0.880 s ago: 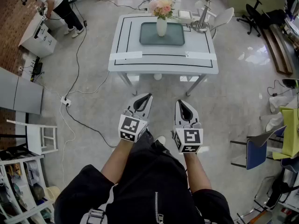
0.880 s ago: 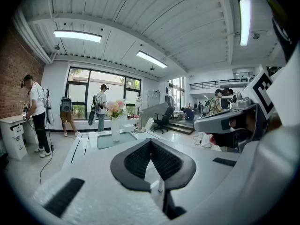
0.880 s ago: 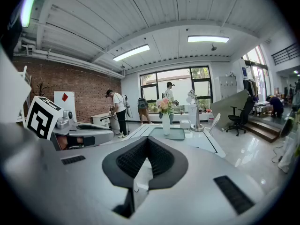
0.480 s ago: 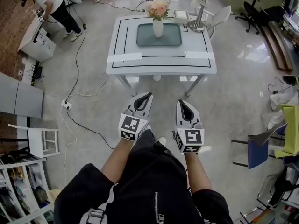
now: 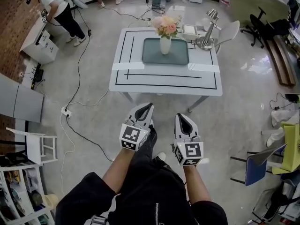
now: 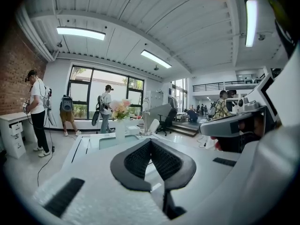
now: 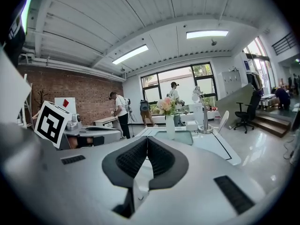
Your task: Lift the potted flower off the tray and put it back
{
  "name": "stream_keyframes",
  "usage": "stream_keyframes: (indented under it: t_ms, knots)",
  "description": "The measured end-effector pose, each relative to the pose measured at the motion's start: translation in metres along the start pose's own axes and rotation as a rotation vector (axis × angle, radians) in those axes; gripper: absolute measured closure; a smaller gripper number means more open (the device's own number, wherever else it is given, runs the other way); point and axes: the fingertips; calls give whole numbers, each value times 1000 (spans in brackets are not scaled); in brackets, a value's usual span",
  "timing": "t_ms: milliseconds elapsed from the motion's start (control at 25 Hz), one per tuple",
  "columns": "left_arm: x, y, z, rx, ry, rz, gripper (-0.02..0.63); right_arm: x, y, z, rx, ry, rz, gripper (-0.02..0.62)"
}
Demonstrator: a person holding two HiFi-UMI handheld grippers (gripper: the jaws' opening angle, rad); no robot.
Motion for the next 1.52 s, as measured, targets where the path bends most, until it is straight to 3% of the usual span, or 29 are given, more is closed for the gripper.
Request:
stream_keyframes:
  t_ms: [280,720,1120,1360,1520]
  knots:
    - [-81,-15,82,14,8,14,601,-120,-3,-27,33,8,29,586]
    - [-177,-23,209,6,-46,43,601,-291,-9,-64,85,-82,55,580]
    - [-240,-54,256,79,-4,16,601,-395,-65,-125,88,-127,40,363]
    - [-252,-79,254,84,7,29,601,-450,-78,-148,83,-157,-52,244]
    - [-247,-93,257,38,10,49,601,-478,-87,-164,96,-173,-90,163]
Point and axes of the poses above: the fingertips, and each gripper's own axes: x backward along the fingers, z to its left, y out of its top, and after that the axes turned 10 degrees about -z, right-handed
